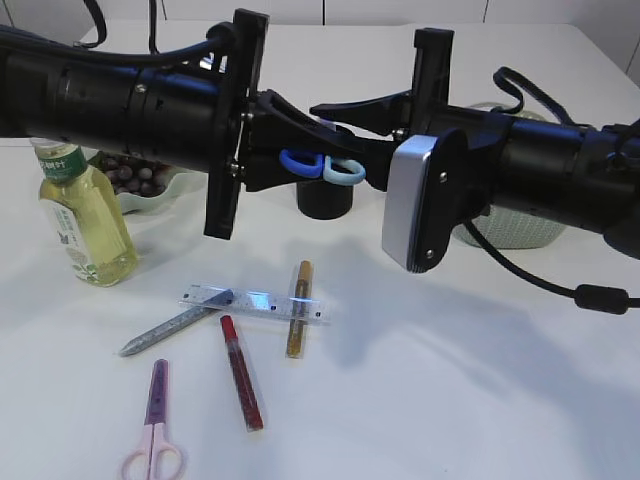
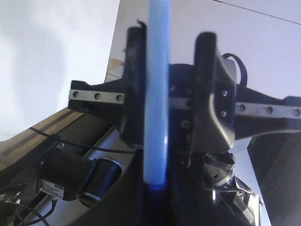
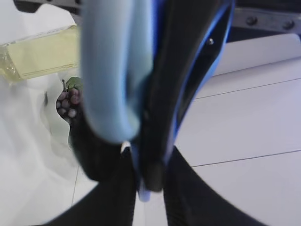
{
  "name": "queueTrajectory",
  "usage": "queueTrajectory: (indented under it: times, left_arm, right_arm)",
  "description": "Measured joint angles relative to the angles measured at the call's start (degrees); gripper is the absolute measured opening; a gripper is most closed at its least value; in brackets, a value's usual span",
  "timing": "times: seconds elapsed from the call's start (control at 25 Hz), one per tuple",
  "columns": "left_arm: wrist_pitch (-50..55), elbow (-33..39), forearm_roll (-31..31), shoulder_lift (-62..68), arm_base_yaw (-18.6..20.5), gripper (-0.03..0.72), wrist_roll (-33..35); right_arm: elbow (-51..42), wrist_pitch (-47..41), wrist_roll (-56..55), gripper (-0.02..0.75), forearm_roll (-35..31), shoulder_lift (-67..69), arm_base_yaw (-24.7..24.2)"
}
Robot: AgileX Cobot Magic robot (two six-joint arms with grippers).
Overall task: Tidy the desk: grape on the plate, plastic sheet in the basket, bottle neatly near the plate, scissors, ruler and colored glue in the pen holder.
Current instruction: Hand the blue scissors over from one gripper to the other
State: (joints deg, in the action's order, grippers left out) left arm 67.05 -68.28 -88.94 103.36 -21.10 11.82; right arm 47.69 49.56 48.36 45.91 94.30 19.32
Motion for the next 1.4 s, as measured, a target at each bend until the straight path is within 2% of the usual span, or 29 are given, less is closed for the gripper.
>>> queueTrajectory:
  times: [0.12,0.24,1.4]
  left_arm:
    - [0.1,0.0,0.0,0.0,0.0,0.044,0.0]
    - [0.1,0.0,0.0,0.0,0.0,0.044,0.1]
    - [0.1,0.0,-0.3,0.0,0.0,0.045,0.1]
  right_arm:
    - [0.0,0.0,0.0,0.137,0.9,0.0,0.0]
    - [0.0,0.0,0.0,0.113,1.2,0.0,0.0]
    - [0.0,0.0,-0.1,0.078,1.3,0.0,0.0]
